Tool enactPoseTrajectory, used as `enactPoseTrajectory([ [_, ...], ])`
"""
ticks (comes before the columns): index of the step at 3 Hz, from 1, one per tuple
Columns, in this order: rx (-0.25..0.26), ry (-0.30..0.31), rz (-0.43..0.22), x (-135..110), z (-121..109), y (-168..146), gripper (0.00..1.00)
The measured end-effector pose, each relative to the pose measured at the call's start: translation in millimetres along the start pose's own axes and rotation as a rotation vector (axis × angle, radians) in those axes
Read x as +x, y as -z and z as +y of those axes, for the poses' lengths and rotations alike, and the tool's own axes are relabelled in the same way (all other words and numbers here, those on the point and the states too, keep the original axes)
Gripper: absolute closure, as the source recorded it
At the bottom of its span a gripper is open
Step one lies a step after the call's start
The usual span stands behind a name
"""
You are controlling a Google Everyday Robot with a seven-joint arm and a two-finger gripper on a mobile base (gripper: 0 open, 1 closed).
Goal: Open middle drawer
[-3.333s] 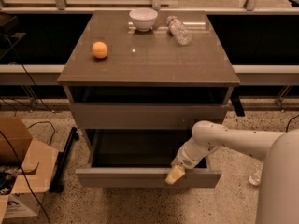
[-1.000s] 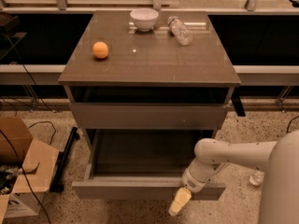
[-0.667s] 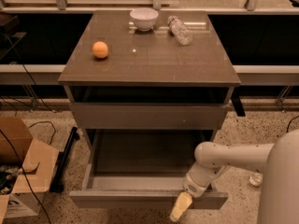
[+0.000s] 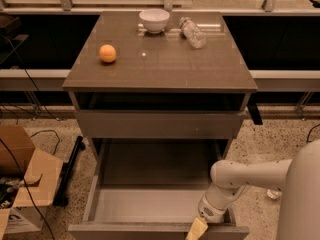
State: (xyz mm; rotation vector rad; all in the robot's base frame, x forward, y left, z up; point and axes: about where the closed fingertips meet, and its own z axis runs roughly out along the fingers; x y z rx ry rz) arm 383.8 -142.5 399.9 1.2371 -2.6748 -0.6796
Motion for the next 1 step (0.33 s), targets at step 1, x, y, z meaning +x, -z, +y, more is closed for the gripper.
enactPoseTrajectory([
  [1, -0.003, 0.000, 0.002, 0.7, 0.8, -1.5, 0.00],
])
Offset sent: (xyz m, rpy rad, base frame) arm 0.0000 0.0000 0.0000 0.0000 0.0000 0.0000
